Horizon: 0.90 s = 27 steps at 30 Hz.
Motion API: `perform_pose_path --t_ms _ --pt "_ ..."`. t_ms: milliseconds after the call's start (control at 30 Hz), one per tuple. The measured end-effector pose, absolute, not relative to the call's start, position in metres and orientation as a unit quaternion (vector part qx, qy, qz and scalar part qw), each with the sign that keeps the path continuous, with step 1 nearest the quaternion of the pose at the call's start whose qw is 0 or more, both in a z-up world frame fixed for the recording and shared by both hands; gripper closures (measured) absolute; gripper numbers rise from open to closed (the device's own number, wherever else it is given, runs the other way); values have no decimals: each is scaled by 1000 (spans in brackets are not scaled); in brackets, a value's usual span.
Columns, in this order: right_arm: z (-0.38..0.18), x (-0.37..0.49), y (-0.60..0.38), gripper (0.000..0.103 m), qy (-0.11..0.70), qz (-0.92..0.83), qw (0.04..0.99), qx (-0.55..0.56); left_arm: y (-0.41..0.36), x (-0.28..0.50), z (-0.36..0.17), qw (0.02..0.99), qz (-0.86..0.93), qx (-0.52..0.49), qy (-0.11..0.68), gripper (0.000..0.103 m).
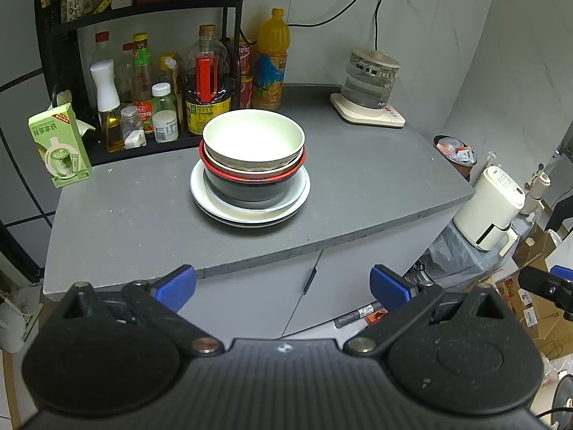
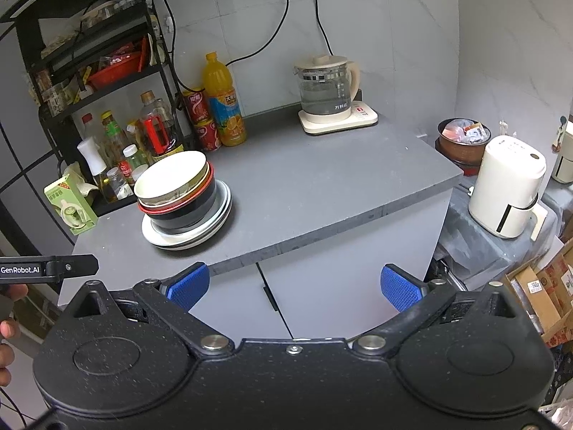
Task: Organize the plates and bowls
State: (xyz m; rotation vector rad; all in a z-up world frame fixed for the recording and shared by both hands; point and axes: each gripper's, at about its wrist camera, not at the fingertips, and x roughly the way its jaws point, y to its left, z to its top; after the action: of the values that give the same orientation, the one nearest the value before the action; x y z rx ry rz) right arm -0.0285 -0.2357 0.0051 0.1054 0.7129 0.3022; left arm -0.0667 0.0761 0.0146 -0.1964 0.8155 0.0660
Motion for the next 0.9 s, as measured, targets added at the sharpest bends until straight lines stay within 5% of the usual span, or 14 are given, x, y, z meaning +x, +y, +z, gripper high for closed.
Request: perform_pose_path --t_ms 900 --pt "4 -28 -239 0 347 142 926 52 71 -66 14 914 29 -93 394 1"
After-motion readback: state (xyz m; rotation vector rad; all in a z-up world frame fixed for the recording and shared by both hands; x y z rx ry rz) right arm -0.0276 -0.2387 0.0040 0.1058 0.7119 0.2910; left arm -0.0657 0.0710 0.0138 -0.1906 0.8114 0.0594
